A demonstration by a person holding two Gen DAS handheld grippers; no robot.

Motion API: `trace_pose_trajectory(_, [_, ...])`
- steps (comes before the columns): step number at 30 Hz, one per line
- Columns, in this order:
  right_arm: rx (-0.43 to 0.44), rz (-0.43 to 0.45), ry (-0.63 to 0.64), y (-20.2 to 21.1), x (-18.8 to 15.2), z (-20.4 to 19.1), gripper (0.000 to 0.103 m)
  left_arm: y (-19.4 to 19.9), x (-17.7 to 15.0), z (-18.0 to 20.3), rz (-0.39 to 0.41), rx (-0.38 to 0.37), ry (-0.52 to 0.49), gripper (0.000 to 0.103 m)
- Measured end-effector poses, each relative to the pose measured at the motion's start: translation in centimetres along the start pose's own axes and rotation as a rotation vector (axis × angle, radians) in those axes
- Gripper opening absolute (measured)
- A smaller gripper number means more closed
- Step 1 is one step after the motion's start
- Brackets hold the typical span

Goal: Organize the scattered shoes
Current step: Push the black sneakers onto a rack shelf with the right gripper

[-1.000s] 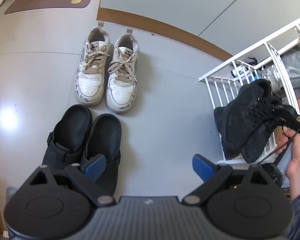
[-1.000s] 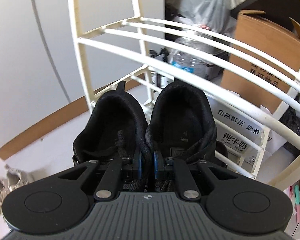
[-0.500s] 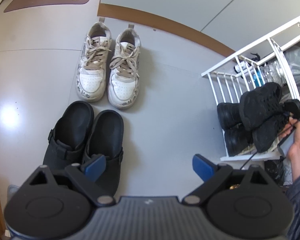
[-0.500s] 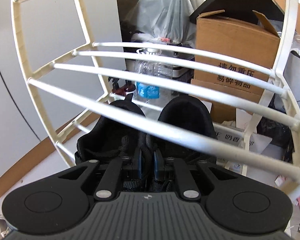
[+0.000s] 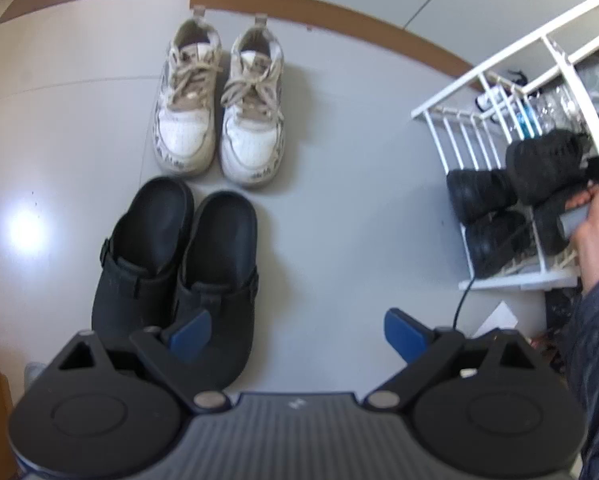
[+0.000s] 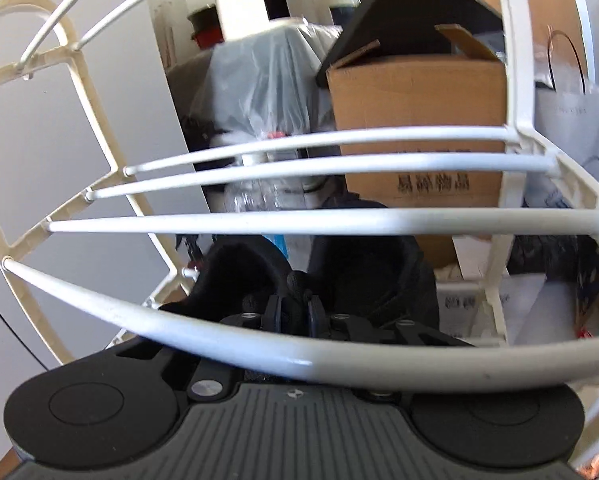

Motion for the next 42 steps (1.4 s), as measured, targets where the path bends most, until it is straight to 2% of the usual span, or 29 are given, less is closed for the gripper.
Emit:
trace_pose_trajectory(1, [-0.003, 0.021, -0.015, -0.2, 0.0, -0.1, 0.020, -0.3, -0.2, 0.0, -0.009, 0.000, -0.001, 0.095])
trace_pose_trajectory(4, [-0.015, 0.057, -0.030, -0.2, -0.2, -0.3, 0.042, -0.4, -0.2, 0.7, -0.013, 0.000, -0.018, 0.095])
trace_pose_trajectory(5, [-0.015, 0.063, -0.023, 0.0, -0.3, -0.5, 0.055, -0.4, -0.2, 0.9, -0.009, 0.002, -0.023, 0.095])
trace_pose_trajectory(6, [-0.008, 0.064, -0.007, 0.2, -0.3, -0.7, 0.062, -0.3, -0.1, 1.1, -0.005, 0.003, -0.028, 0.095])
trace_pose_trajectory(11, [0.014, 0.013, 0.053, 1.5, -0.4, -1.7, 0.085, 0.8, 0.1, 1.3, 0.030, 0.004, -0.026, 0.095])
trace_pose_trajectory(20, [0.044, -0.158, 0.029, 4.3, -1.1, -1.8, 0.087, 2.9, 0.4, 0.8, 0.102, 0.006, -0.013, 0.095])
trace_pose_trajectory(25, [0.098, -0.264, 0.168, 7.6, -1.5, -3.4, 0.087, 3.6, 0.3, 0.1, 0.118, 0.004, 0.003, 0.095])
trace_pose_trajectory(35, [0.160, -0.342, 0.216, 14.9, -1.8, 0.0, 0.091, 5.6, -1.5, -0.1, 0.151, -0.057, 0.019, 0.095])
trace_pose_trajectory(42, [0.232, -0.350, 0.275, 21.9, -3.0, 2.5, 0.094, 6.8, -2.7, -0.8, 0.176, -0.077, 0.020, 0.095])
Point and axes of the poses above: each gripper's, at about its wrist camera, not at the fingertips, and y roughly against the way its jaws point, z to its right, x to its top, the point moved 9 cm from there along -y, roughly the way its jaws point, and after that the axes turned 15 degrees about -z, right-handed, at the moved point
